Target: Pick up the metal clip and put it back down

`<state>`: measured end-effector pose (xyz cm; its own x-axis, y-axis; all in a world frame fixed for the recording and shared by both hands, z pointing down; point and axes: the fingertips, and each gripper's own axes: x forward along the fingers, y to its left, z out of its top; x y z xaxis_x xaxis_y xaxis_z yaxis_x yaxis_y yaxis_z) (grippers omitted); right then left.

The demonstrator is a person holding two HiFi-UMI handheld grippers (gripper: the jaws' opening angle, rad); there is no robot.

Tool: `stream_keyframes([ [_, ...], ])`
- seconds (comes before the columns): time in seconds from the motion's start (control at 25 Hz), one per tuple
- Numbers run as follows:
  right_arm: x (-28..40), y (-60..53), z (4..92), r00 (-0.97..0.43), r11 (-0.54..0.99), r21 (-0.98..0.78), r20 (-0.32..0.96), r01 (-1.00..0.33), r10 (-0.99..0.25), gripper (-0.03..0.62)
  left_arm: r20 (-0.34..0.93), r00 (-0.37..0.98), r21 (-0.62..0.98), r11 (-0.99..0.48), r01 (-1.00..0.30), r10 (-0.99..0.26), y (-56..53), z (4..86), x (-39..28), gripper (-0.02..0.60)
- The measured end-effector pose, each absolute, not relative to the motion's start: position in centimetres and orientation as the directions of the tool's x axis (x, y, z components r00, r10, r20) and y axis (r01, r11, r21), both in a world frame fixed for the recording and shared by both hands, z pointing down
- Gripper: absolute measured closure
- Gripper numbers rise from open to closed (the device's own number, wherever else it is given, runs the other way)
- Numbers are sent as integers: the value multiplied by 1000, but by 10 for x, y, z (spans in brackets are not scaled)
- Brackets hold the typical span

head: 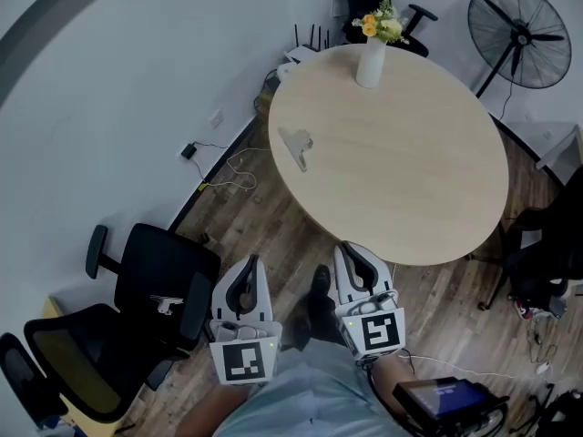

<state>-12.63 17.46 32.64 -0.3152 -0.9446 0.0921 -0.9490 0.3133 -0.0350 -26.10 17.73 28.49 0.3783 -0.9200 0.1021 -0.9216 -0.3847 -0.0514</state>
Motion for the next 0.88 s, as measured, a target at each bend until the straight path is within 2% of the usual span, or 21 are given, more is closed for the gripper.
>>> stream_keyframes([
  [0.48,-44,10,365,-300,282,-122,158,-951,-941,543,219,388,-73,-412,-908,-895,15,319,-179,561],
  [0.88,-17,-81,324,-355,346,-106,79,-932,-932,543,135,351,-117,-367,-923,-927,-64,276,-149,561],
])
